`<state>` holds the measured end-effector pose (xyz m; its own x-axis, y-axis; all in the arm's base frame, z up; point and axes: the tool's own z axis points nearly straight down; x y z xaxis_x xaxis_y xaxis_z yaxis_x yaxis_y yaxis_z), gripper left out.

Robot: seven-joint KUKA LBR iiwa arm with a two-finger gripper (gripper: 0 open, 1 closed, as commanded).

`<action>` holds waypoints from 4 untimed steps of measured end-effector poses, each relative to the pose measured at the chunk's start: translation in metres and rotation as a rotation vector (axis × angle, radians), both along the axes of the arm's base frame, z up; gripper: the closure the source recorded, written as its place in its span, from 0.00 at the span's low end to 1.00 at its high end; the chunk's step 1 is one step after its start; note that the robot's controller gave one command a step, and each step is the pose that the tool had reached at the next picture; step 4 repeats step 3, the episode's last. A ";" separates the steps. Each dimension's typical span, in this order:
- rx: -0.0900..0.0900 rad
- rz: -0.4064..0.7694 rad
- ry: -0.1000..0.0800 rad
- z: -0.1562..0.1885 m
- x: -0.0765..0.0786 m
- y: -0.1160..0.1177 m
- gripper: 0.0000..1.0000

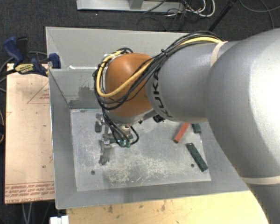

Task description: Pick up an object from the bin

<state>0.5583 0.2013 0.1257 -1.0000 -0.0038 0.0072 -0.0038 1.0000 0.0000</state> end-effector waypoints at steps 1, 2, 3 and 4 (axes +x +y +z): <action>0.001 0.365 -0.005 -0.057 0.024 -0.047 0.00; 0.003 0.367 -0.009 -0.055 0.024 -0.045 1.00; 0.003 0.779 -0.016 0.095 0.016 -0.037 1.00; 0.003 0.779 -0.016 0.095 0.016 -0.037 1.00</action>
Offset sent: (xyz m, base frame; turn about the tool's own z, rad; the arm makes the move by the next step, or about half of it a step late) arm 0.0237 -0.0455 -0.0557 -0.3695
